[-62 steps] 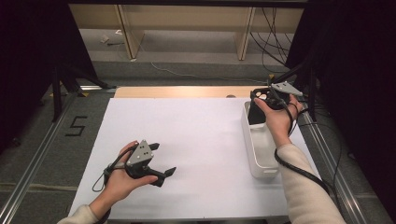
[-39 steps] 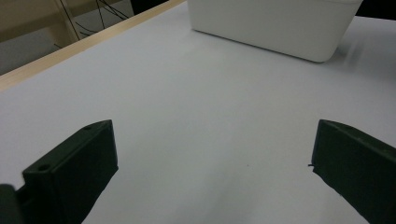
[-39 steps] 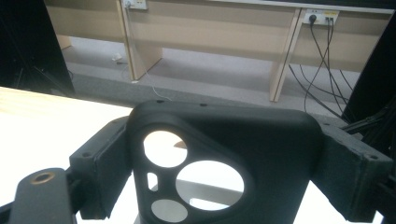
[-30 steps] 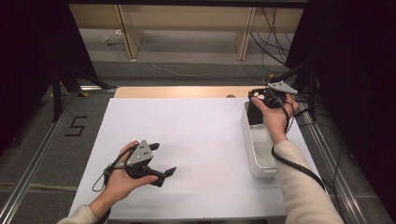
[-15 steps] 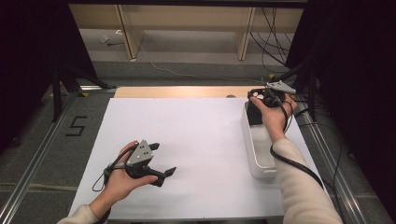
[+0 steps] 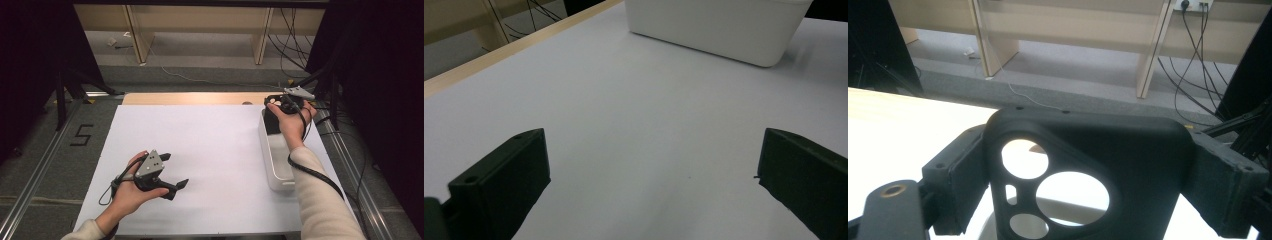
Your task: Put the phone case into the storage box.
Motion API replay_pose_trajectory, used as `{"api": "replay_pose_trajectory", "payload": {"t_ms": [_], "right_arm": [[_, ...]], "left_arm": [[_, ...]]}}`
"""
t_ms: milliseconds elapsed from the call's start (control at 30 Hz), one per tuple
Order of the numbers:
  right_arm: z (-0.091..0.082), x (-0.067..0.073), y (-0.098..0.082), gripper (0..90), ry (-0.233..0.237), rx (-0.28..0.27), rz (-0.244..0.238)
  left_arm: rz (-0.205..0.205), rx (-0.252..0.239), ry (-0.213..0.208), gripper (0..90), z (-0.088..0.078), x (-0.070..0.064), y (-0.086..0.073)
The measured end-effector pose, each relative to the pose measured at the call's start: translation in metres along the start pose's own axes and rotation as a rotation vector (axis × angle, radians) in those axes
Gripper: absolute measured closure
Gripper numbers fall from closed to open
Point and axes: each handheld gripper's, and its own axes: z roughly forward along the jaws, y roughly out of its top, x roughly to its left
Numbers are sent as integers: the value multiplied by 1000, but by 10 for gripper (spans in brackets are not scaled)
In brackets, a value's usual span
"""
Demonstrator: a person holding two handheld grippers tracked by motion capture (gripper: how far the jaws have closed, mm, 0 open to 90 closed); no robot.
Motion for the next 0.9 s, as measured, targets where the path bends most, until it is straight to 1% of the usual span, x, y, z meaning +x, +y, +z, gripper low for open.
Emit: {"api": "replay_pose_trajectory", "payload": {"t_ms": [233,467,567,633,667,900], "right_arm": [[6,0,1,146,10,7,-14],[13,-1,0,143,12,-6,-13],[17,-2,-1,142,10,-16,-4],[18,-2,-1,141,8,-12,-2],[19,-2,-1,140,8,-2,-7],[23,-3,-4,139,7,-2,-4]], "left_arm": [[0,0,-1,0,0,0,0],[1,1,-1,0,0,0,0],[2,1,0,0,0,0,0],[1,0,-2,0,0,0,0],[1,0,-2,0,0,0,0],[-1,0,-1,0,0,0,0]]}}
